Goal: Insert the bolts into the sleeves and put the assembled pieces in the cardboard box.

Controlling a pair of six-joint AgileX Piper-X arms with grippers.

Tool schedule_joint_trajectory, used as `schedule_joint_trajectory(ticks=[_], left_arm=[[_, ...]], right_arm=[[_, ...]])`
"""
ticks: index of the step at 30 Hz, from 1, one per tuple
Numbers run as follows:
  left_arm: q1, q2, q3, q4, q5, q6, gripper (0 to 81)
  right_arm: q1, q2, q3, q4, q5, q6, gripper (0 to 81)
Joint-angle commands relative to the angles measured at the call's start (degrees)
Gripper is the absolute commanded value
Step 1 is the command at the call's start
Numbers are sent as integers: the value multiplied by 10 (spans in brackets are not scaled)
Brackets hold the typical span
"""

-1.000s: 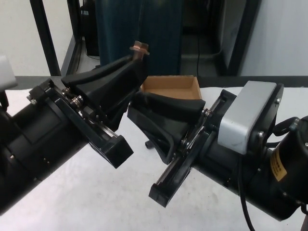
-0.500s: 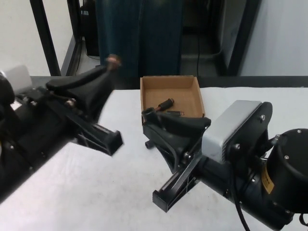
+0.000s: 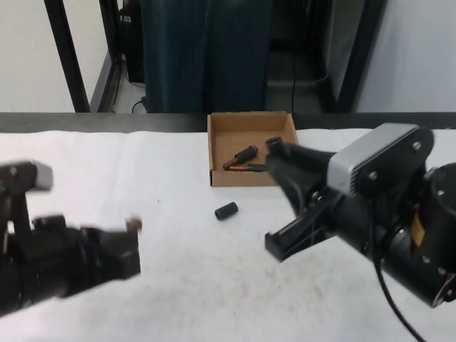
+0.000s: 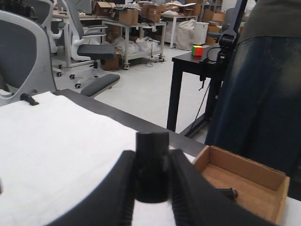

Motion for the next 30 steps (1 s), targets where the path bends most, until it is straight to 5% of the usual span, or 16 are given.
schedule_joint_trajectory(ticks=[1,9,23,30], left_arm=[[1,-3,-21,92,7,-6,8],[2,51,-23,231,37,-5,8],[2,172,-23,237,41,61,9],[2,172,-23,238,41,116,319]], right_arm=[[-21,-9,0,-5,-1,-1,3],[-23,-9,0,-9,-1,-1,3],[-26,-32,4,-10,-1,-1,3],[-26,-33,9,-13,-1,-1,3]])
